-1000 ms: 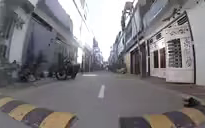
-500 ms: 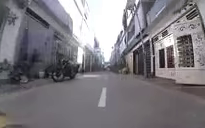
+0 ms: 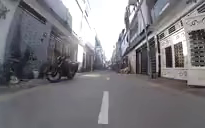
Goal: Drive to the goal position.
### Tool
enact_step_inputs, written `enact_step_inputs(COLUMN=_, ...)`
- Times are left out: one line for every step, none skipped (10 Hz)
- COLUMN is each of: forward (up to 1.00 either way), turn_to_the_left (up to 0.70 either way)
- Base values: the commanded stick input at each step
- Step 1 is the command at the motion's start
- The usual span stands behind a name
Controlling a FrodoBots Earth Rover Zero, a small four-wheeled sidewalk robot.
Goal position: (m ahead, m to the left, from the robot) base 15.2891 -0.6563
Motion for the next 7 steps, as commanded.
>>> enact_step_inputs(forward=1.0, turn_to_the_left=0.0)
enact_step_inputs(forward=1.0, turn_to_the_left=0.0)
enact_step_inputs(forward=1.0, turn_to_the_left=0.0)
enact_step_inputs(forward=1.0, turn_to_the_left=0.0)
enact_step_inputs(forward=1.0, turn_to_the_left=0.0)
enact_step_inputs(forward=1.0, turn_to_the_left=0.0)
enact_step_inputs(forward=1.0, turn_to_the_left=0.0)
